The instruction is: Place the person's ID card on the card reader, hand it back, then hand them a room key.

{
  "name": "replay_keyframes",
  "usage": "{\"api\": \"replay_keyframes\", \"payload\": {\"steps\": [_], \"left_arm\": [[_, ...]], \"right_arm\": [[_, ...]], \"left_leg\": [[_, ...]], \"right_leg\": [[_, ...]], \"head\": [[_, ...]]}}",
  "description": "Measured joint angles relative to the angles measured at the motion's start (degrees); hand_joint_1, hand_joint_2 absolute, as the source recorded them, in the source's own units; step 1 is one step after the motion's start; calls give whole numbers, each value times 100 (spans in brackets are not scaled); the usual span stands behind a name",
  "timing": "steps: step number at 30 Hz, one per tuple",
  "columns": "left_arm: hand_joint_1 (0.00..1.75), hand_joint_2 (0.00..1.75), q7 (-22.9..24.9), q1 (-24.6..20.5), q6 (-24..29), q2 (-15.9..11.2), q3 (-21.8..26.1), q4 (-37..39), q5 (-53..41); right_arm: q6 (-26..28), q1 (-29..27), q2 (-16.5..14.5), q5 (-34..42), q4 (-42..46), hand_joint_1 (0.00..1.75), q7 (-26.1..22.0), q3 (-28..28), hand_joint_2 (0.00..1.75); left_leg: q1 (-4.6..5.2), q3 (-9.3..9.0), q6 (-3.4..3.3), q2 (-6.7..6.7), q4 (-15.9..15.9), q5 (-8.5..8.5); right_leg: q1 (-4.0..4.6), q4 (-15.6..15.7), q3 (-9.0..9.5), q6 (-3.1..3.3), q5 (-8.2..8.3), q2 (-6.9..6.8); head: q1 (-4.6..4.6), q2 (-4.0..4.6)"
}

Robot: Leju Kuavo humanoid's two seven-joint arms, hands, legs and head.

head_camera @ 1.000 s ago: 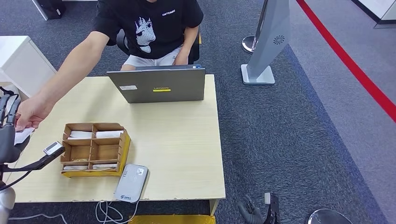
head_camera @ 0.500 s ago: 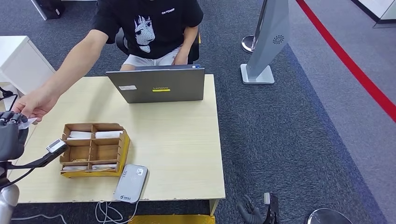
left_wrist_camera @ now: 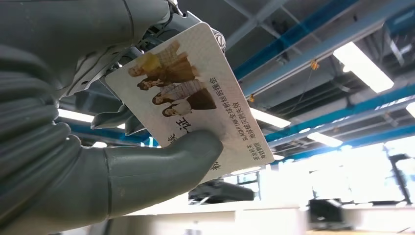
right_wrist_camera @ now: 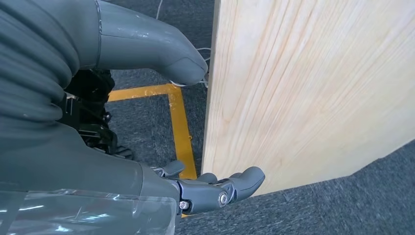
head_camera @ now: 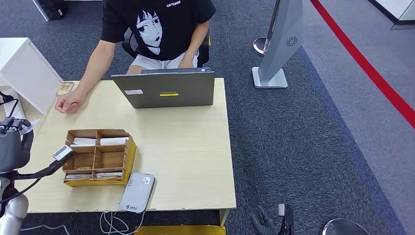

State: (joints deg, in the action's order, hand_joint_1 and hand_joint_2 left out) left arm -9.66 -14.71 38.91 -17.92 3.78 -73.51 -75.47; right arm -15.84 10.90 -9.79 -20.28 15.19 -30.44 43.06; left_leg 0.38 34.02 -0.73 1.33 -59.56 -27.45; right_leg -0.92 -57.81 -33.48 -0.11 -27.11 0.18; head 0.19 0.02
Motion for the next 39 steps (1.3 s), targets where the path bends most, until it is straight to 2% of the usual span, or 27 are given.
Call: {"api": "replay_keyframes", "payload": {"steps": [6,9,15,20,29,39], "left_arm": [[175,175,-926,925,89,910,-43,-1371,494],[175,175,-1223,1389,92,1367,-130,-1913,608],[175,175,-1437,1994,92,1904,-304,-2506,687],[175,175,-1253,2195,89,2051,-446,-2567,654],[175,175,-932,2369,8,2123,-681,-2217,708],[175,175,-796,2264,-278,2178,-684,-1206,817]], "right_arm": [[21,-92,2,231,1,0,-37,0,175],[23,-136,6,303,1,0,-57,0,175],[41,-181,39,385,1,0,-93,2,175],[61,-207,52,448,7,0,-92,2,175],[65,-226,59,499,16,0,-95,7,175],[66,-226,59,454,47,0,-74,8,175]], "left_leg": [[9,2,-16,1,0,-12],[11,3,-22,1,-1,-16],[10,2,-23,-1,-1,-16],[8,0,-21,-1,0,-15],[7,2,-19,-2,0,-13],[7,2,-19,-2,0,-13]], "right_leg": [[-9,6,1,-5,-4,0],[-11,9,0,-8,-5,0],[-9,9,1,-9,-6,-5],[-6,7,2,-8,-5,-6],[-5,6,2,-8,-6,-7],[-5,7,2,-8,-5,-7]], "head": [[1,0],[1,0],[-4,0],[-8,0],[-8,0],[-8,0]]}}
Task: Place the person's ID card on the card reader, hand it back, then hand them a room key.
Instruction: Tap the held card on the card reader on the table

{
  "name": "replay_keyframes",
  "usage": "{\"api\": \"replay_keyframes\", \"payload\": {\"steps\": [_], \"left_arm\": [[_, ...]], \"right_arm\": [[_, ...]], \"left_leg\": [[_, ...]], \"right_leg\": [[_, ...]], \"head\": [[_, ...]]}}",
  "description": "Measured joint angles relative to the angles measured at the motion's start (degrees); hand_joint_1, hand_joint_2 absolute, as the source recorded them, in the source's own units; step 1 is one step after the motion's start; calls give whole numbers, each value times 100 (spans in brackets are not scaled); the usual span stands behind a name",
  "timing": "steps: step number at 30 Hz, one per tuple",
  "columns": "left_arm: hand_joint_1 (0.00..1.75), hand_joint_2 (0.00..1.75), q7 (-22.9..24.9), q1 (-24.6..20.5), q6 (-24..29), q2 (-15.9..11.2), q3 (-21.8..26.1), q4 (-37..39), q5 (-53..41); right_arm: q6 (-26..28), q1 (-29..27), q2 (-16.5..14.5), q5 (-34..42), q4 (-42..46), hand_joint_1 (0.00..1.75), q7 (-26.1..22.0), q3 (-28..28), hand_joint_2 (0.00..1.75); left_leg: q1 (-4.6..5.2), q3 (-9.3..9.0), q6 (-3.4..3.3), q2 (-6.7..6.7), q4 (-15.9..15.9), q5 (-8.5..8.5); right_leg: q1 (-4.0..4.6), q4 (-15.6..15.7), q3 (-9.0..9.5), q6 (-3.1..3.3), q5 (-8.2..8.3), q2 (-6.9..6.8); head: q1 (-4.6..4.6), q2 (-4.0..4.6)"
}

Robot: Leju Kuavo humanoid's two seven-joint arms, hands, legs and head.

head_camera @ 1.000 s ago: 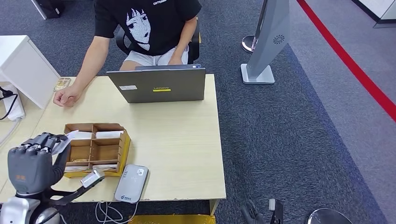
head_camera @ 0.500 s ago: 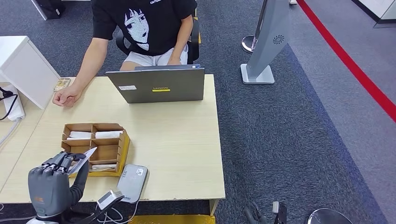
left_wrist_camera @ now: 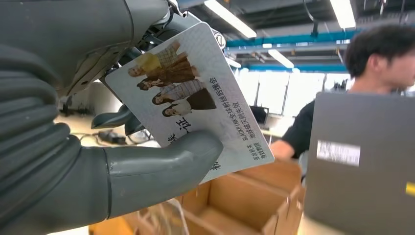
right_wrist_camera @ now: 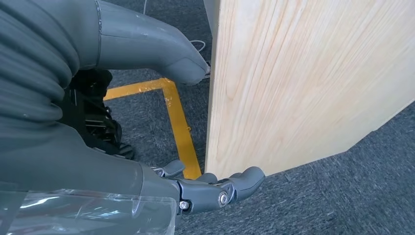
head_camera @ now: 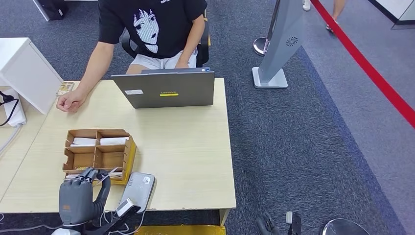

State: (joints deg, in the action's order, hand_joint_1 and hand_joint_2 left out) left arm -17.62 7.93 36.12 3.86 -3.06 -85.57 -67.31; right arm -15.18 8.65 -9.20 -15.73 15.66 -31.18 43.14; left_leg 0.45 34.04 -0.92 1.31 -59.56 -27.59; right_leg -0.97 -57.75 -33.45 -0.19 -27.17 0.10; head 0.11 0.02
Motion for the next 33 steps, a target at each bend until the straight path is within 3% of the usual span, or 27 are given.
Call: {"api": "replay_keyframes", "payload": {"steps": [16,33], "left_arm": [[175,175,-104,-233,-432,302,-257,438,-379],[175,175,256,-335,-718,370,-396,683,-641]], "right_arm": [[136,24,0,-200,42,0,48,-133,175],[139,38,0,-146,49,0,77,-135,175]], "left_leg": [[0,0,0,-1,0,0],[0,0,0,-1,0,0]], "right_leg": [[0,0,0,0,0,0],[0,0,0,0,0,0]], "head": [[0,0],[0,0]]}}
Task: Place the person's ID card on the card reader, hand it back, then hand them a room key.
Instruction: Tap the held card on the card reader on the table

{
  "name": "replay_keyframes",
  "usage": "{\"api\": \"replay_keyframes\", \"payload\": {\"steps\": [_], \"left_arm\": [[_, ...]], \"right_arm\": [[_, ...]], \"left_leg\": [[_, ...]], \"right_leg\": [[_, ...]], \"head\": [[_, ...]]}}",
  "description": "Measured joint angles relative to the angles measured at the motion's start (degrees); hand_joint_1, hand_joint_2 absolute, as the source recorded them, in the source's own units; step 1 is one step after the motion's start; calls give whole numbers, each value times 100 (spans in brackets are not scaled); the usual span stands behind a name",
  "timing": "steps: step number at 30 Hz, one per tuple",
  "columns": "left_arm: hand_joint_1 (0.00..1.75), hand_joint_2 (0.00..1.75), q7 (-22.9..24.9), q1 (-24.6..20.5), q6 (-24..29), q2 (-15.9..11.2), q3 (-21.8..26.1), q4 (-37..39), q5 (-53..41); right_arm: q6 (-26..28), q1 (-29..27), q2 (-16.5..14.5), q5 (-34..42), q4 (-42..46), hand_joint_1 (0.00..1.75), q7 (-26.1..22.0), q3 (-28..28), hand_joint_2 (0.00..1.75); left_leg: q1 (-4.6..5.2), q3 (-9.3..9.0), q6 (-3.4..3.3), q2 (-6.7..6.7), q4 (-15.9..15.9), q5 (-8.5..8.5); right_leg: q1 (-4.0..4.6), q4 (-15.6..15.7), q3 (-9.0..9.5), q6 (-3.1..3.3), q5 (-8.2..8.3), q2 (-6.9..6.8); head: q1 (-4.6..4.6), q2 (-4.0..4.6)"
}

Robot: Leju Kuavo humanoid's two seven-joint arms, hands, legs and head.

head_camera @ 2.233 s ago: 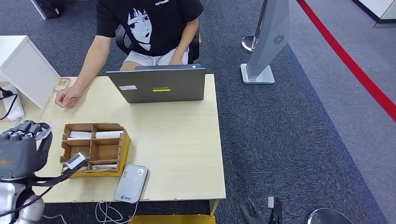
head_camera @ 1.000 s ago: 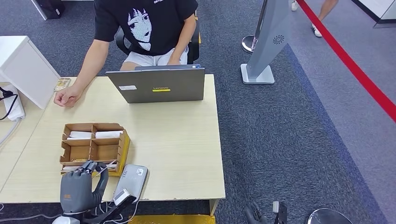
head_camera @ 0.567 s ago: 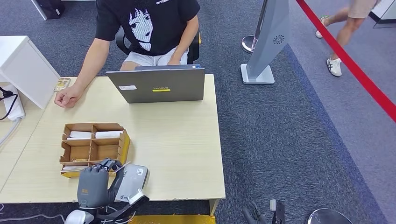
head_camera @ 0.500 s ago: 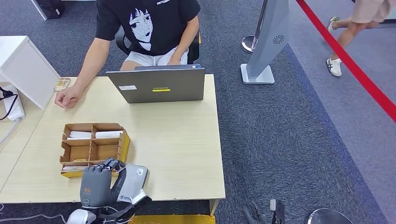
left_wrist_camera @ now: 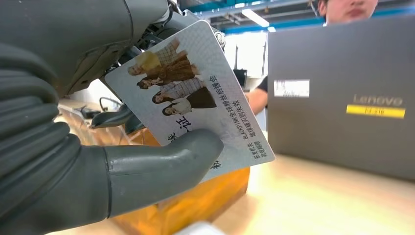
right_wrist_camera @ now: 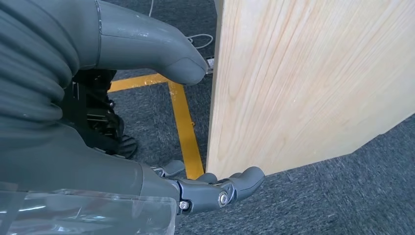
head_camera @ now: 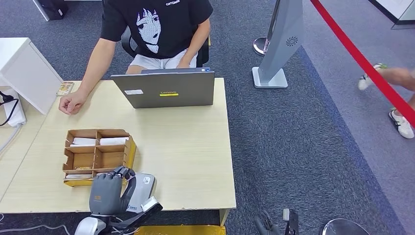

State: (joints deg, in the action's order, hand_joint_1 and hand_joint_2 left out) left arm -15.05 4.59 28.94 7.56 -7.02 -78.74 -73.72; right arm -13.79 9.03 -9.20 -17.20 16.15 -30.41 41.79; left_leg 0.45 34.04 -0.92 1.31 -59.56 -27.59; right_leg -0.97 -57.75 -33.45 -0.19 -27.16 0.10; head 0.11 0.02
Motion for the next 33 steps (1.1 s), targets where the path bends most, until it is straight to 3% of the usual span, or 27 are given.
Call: {"api": "replay_keyframes", "payload": {"steps": [13,33], "left_arm": [[175,175,83,-151,-267,91,3,950,78],[175,175,129,-465,-250,179,3,1374,-219]], "right_arm": [[-2,0,0,6,21,0,26,0,175],[-11,41,0,-49,28,0,98,-2,175]], "left_leg": [[0,0,0,-2,0,0],[0,-7,0,-6,0,1]], "right_leg": [[0,0,1,0,0,-3],[0,0,9,0,0,-6]], "head": [[0,0],[0,0]]}}
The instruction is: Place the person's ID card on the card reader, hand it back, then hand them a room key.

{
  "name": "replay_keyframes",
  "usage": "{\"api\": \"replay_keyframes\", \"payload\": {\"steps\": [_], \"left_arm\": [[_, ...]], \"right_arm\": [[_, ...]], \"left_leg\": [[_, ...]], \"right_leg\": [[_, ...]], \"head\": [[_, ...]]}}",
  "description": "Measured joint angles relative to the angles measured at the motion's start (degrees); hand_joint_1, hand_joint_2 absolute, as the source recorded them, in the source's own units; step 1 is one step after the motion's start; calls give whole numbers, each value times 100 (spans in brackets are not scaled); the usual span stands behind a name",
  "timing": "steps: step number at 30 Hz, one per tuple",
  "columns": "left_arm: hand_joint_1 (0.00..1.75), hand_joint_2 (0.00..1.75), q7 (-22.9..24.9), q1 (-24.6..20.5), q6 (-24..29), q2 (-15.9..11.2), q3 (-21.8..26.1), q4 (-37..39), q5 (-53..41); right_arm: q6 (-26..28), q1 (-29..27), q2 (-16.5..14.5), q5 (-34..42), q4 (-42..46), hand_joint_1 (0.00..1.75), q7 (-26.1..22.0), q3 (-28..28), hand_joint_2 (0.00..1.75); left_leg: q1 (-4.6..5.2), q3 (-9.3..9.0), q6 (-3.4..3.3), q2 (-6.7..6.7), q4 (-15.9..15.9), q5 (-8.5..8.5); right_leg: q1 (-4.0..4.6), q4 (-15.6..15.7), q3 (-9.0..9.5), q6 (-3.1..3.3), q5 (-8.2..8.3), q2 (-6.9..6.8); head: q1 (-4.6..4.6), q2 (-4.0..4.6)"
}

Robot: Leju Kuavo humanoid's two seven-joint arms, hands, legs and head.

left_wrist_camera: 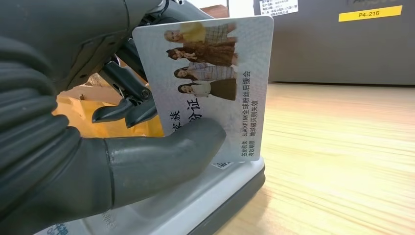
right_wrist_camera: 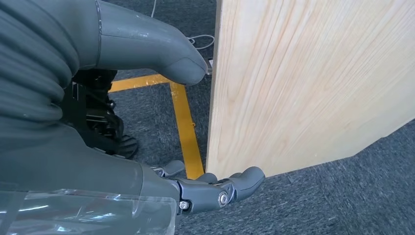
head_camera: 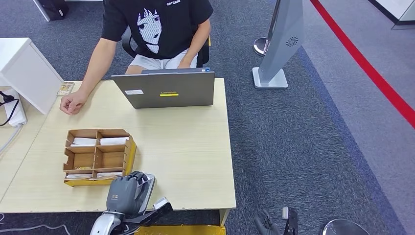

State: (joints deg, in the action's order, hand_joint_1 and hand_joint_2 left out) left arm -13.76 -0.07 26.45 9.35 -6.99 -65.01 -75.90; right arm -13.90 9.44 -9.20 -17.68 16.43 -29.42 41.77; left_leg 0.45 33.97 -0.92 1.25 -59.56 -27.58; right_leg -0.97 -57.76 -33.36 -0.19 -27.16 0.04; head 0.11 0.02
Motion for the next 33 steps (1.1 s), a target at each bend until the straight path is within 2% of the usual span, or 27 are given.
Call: {"api": "replay_keyframes", "payload": {"steps": [7,12,18,25,33], "left_arm": [[175,175,-7,-3,32,4,0,-37,-37],[175,175,71,-91,-67,-7,0,-515,-227],[175,175,394,-657,-230,-154,0,-1197,-560],[175,175,618,-1475,-260,-609,166,-1291,-641],[175,175,666,-1770,-243,-837,348,-1289,-662]], "right_arm": [[0,7,0,-5,1,0,3,1,175],[-7,32,0,-46,2,0,50,-23,175],[-19,118,-1,-142,1,0,140,-151,175],[-52,192,-5,-220,1,0,219,-304,175],[-75,215,-14,-226,-1,0,222,-406,175]], "left_leg": [[0,0,0,0,0,0],[-1,1,1,0,0,2],[-1,2,5,-2,-1,8],[-2,2,7,-4,0,14],[-2,5,7,-4,0,13]], "right_leg": [[0,0,-1,0,0,0],[1,0,-2,0,1,0],[1,-4,-1,0,5,-1],[2,-9,-1,3,7,-2],[2,-9,-2,3,7,-2]], "head": [[-1,0],[0,0],[1,0],[-1,0],[1,0]]}}
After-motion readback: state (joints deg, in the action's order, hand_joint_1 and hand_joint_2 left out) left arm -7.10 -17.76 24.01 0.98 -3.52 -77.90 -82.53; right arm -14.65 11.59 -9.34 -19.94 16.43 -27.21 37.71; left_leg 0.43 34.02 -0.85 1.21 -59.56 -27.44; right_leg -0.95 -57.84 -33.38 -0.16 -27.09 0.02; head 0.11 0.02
